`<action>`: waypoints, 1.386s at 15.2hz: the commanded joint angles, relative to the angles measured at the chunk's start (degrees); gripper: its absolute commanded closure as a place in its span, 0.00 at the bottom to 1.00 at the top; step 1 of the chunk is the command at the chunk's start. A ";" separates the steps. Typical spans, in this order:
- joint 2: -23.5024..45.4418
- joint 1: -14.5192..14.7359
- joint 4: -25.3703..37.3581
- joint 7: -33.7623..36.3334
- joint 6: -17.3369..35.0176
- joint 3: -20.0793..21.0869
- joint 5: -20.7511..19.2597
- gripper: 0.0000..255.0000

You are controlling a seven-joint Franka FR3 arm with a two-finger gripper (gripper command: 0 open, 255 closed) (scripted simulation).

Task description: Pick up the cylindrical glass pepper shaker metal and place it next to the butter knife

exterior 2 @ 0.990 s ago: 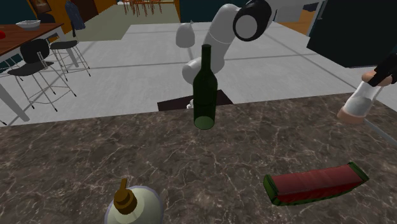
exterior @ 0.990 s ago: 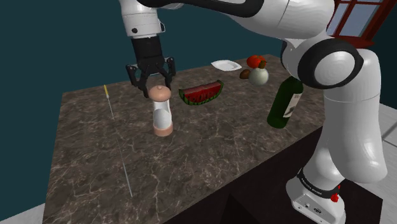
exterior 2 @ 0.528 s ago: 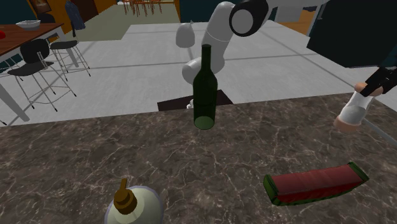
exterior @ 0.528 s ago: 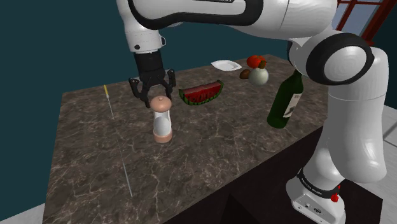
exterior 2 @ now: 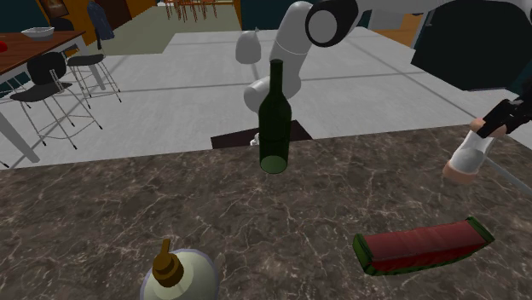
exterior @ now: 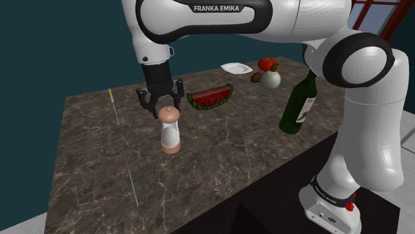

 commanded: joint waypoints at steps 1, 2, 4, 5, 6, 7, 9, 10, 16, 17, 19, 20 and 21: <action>-0.03 -0.01 -0.06 -0.01 0.05 0.00 0.00 1.00; -0.03 -0.01 -0.06 -0.01 0.05 0.00 0.00 1.00; -0.03 -0.01 -0.06 -0.01 0.06 0.00 0.00 0.00; -0.03 -0.01 -0.06 -0.01 0.06 0.00 0.00 0.00; -0.03 -0.01 -0.06 -0.01 0.05 0.00 0.00 0.00; -0.03 -0.01 -0.05 -0.01 0.05 0.00 0.00 0.00; -0.03 -0.01 -0.05 -0.01 0.05 0.00 0.00 0.00; 1.03 0.20 3.46 0.13 -2.41 -0.02 -0.21 0.00; 5.47 1.22 15.80 0.61 -10.34 -0.10 -1.09 0.00; 5.48 1.22 15.81 0.61 -10.34 -0.10 -1.09 0.00; 5.48 1.22 15.82 0.61 -10.35 -0.10 -1.09 0.00; 5.48 1.22 15.82 0.61 -10.35 -0.10 -1.09 0.00; 5.48 1.22 15.82 0.61 -10.35 -0.10 -1.09 0.00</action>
